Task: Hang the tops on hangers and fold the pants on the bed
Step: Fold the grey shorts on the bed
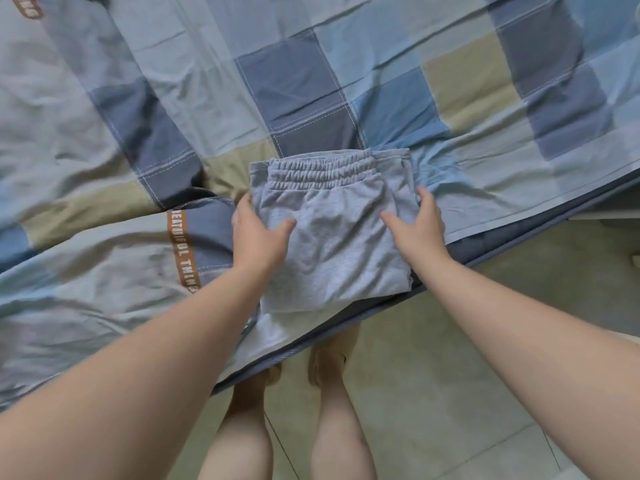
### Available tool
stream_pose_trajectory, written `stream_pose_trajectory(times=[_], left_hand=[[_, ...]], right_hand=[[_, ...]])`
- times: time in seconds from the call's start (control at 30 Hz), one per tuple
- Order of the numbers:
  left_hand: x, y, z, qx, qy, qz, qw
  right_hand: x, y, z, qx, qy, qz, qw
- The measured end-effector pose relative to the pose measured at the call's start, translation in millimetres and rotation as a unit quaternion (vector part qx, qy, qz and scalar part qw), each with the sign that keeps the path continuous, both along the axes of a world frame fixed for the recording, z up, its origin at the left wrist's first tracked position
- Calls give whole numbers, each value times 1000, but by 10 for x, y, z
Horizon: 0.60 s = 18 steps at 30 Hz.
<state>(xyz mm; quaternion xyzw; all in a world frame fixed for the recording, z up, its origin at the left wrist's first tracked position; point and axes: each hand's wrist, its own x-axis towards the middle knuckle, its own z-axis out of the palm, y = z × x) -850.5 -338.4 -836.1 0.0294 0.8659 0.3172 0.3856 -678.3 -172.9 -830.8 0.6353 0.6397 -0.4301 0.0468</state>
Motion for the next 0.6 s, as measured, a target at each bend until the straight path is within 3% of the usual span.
stream_pose_trajectory(times=[0.1, 0.17, 0.33, 0.43, 0.6], left_hand=[[125, -47, -14, -18, -44, 18, 999], [161, -34, -52, -57, -28, 13, 998], [191, 57, -162, -137, -1, 14, 990], [167, 55, -197, -95, -36, 20, 995], [168, -48, -198, -29, -96, 44, 994]], right_hand=[[198, -87, -36, -62, 0, -40, 997], [237, -96, -93, -111, 8, -51, 992], [126, 1, -196, -99, -68, 30, 992], [26, 3, -194, -92, -64, 44, 993], [-3, -143, -218, -172, 4, -39, 984]])
